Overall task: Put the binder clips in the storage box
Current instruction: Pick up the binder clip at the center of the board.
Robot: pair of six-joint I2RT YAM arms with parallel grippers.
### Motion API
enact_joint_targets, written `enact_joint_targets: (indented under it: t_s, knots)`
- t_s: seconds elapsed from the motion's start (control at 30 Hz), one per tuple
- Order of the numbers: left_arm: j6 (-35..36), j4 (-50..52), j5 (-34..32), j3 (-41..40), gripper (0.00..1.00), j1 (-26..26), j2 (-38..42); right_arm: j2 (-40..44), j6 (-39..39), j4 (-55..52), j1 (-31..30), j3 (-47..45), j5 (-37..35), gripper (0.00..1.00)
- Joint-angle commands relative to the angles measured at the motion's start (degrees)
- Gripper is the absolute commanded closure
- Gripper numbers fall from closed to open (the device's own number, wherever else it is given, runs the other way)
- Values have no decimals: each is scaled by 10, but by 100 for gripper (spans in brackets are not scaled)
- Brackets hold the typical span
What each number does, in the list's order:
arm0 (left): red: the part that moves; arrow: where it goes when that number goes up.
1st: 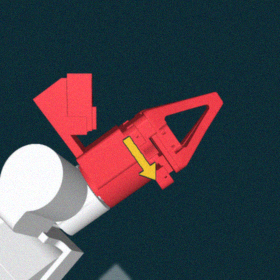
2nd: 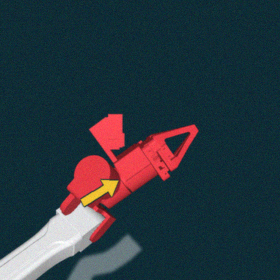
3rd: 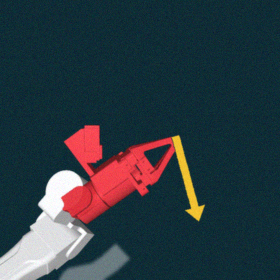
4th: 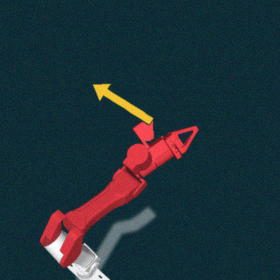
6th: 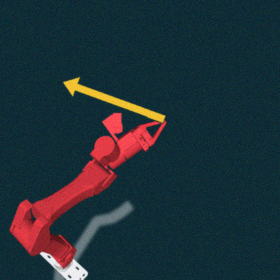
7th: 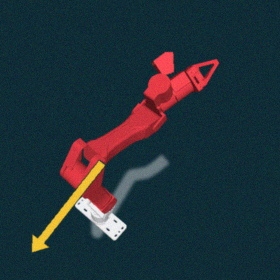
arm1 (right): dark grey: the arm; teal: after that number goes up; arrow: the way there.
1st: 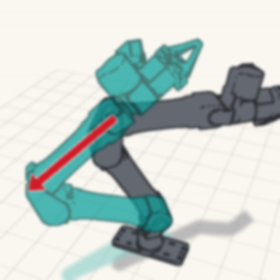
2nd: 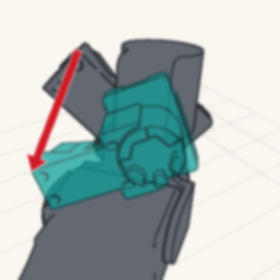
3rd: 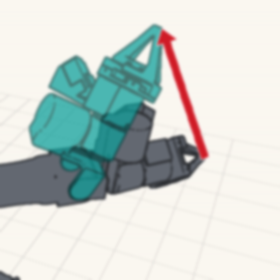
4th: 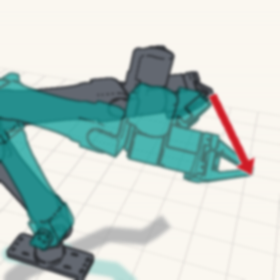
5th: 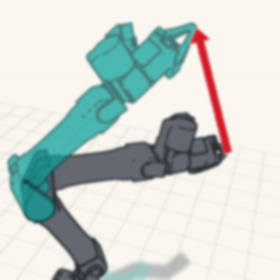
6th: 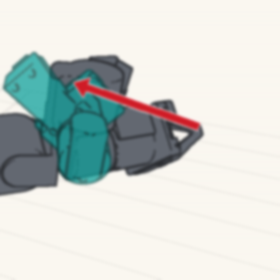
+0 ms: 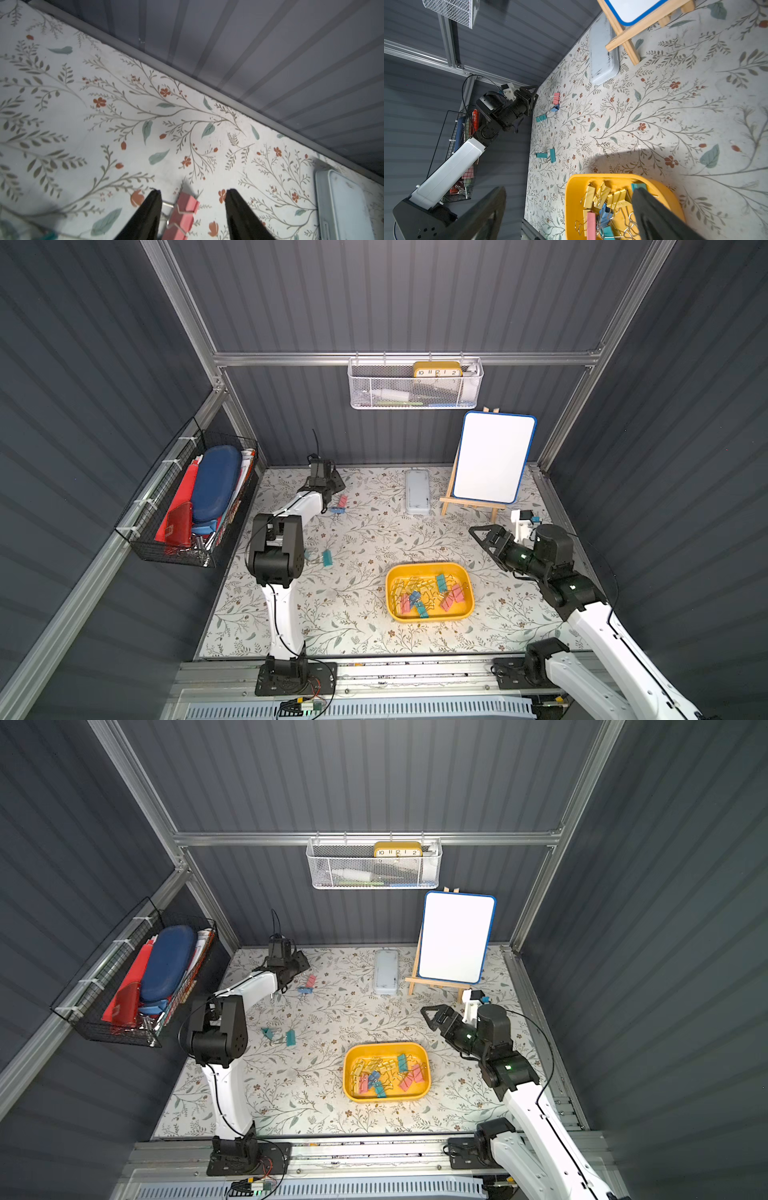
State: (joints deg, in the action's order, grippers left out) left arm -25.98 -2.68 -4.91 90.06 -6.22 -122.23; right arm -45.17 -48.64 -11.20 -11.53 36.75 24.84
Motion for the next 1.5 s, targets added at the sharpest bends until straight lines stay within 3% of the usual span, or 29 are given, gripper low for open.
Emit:
enact_joint_targets:
  t_s: [0.0,0.17,0.37,0.73,0.97,1.1,1.47]
  knots:
    - [14,-37,110,31,44,21,-33,4,1,1,-3,6,3,1]
    - [23,-34,154,47,44,26,-65,-2,-2,6,-4,8,4,1]
    - [22,-29,180,47,55,30,-91,-4,-3,7,-6,8,6,1]
    - [28,-32,177,17,79,31,-86,-2,-5,6,-10,7,3,1]
    - [36,-34,164,-19,80,31,-62,-2,-7,7,-13,5,2,1]
    - [37,-40,164,-36,99,31,-44,-3,-8,7,-17,4,0,1]
    - [18,-45,216,-48,100,18,67,-4,-13,9,-20,3,-2,1]
